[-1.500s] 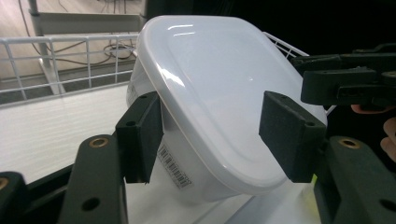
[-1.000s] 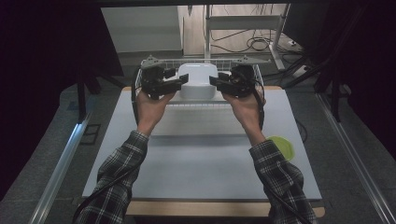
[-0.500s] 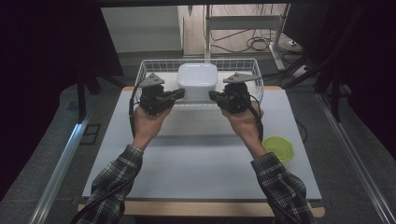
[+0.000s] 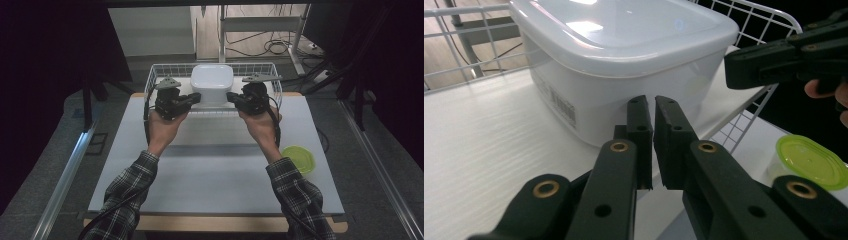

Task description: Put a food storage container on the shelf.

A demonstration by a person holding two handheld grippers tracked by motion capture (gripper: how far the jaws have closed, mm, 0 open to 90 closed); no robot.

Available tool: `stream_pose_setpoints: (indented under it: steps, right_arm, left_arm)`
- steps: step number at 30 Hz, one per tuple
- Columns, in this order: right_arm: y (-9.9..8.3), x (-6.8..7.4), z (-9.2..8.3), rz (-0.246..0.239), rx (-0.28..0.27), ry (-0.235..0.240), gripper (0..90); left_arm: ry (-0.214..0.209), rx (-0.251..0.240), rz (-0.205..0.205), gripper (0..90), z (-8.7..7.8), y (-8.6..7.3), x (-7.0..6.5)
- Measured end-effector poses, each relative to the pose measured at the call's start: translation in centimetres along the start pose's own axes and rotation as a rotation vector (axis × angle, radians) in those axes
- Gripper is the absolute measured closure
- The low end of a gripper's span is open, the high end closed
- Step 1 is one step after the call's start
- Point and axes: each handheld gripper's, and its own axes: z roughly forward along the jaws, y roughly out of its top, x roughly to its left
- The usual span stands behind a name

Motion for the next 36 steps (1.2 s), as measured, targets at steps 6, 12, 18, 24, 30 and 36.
stream_pose_setpoints:
  steps: [6, 12, 18, 24, 30, 36]
  right_arm:
    - [-1.2, 0.5, -1.1, 0.000, -0.011, 0.034, 78.4]
    - [-2.9, 1.2, -2.4, -0.011, -0.015, 0.075, 60.9]
    - [-4.9, 1.9, -3.4, -0.041, 0.001, 0.102, 47.7]
    - [-7.2, 2.4, -4.4, -0.057, 0.024, 0.111, 35.7]
    - [-9.3, 2.3, -5.4, -0.062, 0.023, 0.101, 27.7]
    - [-10.9, 2.2, -6.0, -0.066, 0.030, 0.095, 20.6]
  left_arm:
    - [-0.036, -0.009, 0.015, 73.3, -1.1, -0.6, -0.8]
    - [-0.057, 0.003, 0.039, 57.7, -2.2, -2.1, -1.9]
    - [-0.095, 0.015, 0.054, 42.2, -3.3, -3.8, -3.0]
    - [-0.088, 0.029, 0.113, 26.1, -4.2, -6.1, -4.5]
    - [-0.083, 0.044, 0.123, 19.2, -5.0, -8.2, -5.3]
    - [-0.077, 0.067, 0.111, 11.4, -5.6, -9.5, -5.6]
